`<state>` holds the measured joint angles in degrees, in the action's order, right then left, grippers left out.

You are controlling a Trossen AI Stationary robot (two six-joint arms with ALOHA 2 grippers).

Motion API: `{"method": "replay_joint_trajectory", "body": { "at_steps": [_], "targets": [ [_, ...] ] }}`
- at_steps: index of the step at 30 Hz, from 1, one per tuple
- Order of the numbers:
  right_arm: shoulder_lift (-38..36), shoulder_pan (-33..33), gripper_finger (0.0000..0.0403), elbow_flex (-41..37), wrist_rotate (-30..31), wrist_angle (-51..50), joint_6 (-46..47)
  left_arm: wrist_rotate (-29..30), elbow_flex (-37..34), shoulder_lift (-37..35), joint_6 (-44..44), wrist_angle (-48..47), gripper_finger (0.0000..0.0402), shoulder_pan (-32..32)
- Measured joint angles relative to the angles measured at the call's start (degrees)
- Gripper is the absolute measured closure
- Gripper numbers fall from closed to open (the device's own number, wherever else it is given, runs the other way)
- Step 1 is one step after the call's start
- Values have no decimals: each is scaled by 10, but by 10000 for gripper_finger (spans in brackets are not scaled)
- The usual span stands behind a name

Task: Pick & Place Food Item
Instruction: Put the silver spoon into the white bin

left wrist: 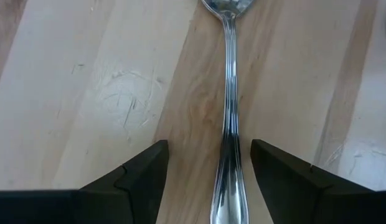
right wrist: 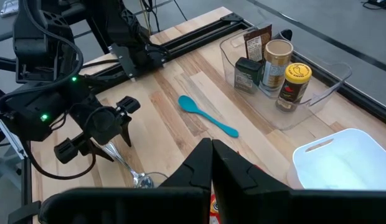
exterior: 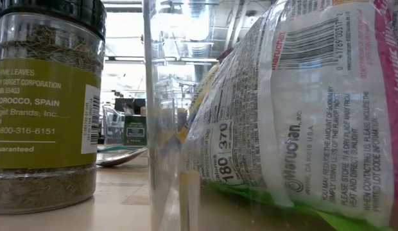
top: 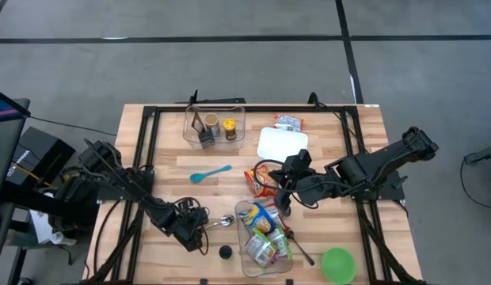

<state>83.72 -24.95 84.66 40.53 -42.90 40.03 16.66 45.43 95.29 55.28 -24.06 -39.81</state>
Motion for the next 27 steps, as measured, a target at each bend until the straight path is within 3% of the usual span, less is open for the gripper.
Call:
{"method": "replay_joint_trajectory", "body": {
  "at_steps": [10,27],
  "targets": [
    [0,0,401,0,0,0,0,-8,0,5,5,-1,189,0],
    [0,0,401,0,0,0,0,-5,-1,6,7,-4,288,1]
  ]
}}
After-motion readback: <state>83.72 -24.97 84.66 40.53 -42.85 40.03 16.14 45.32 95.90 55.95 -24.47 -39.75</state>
